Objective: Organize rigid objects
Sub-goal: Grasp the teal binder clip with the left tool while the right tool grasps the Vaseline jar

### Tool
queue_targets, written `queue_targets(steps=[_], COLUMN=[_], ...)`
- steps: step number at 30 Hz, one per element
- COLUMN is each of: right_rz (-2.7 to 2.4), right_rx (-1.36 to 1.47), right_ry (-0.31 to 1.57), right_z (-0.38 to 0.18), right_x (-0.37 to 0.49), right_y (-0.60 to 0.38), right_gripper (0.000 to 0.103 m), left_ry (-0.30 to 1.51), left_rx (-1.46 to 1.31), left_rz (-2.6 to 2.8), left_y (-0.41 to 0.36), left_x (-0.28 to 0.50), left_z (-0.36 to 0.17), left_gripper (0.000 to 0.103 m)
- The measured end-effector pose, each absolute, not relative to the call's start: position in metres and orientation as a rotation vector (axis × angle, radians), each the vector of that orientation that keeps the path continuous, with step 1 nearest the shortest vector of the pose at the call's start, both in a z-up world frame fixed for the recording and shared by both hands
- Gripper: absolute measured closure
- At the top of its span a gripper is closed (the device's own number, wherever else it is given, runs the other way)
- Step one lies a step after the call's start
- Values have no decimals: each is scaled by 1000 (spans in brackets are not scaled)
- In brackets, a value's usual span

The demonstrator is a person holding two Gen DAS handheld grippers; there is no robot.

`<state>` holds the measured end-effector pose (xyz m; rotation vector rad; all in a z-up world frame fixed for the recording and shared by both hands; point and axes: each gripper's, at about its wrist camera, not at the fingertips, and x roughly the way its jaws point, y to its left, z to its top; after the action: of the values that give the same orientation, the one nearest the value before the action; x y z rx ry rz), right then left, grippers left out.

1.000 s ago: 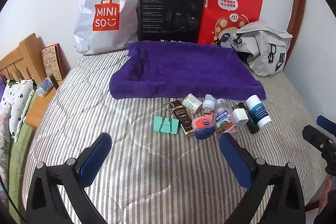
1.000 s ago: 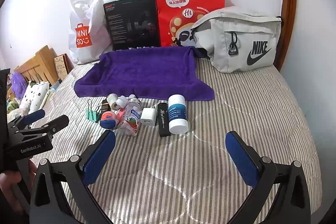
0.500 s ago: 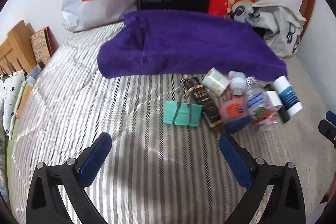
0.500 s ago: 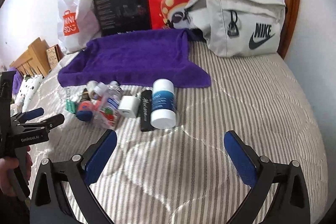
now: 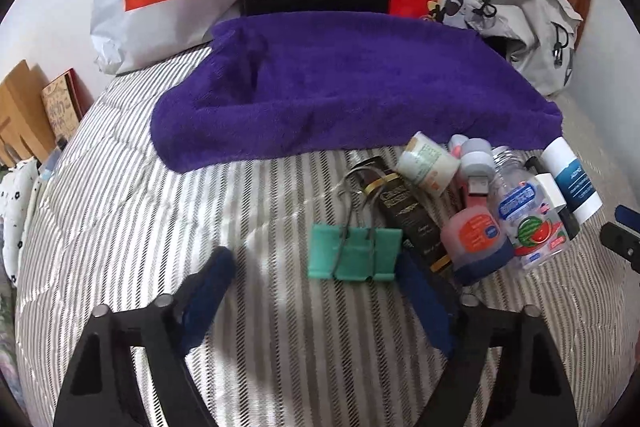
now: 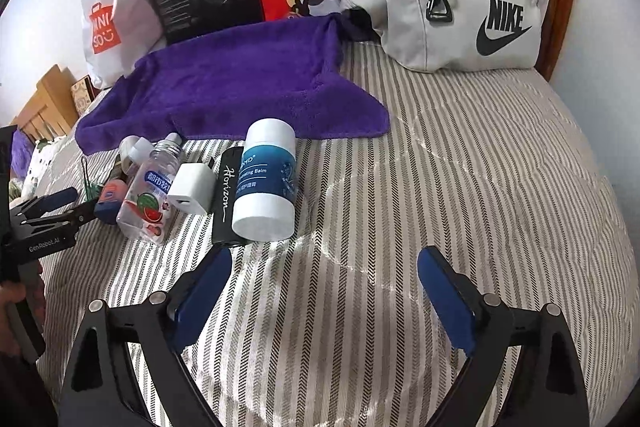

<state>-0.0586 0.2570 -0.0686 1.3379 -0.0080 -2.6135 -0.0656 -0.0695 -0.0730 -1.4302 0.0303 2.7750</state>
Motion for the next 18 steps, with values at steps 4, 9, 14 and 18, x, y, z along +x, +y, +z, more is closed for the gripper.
queue_targets(steps=[4, 9, 14, 18], right_rz=[-2612, -2595, -2573, -2544], right_rx=[1335, 1321, 1320, 1378], right_ry=[-20, -52, -31, -32], right_z=[-70, -67, -69, -78], right_x=[-65, -78, -95, -105], right_y=[255, 249, 234, 232], right_gripper=[10, 10, 21, 29], left_ry=[41, 51, 42, 38], left_rx=[-1403, -1384, -1381, -1377], left_rz=[2770, 2757, 2753, 2749], left_y=[-67, -63, -63, -63], left_x=[-66, -66, -65, -65], left_z=[-70, -67, -67, -68], left_gripper=[40, 63, 64, 64])
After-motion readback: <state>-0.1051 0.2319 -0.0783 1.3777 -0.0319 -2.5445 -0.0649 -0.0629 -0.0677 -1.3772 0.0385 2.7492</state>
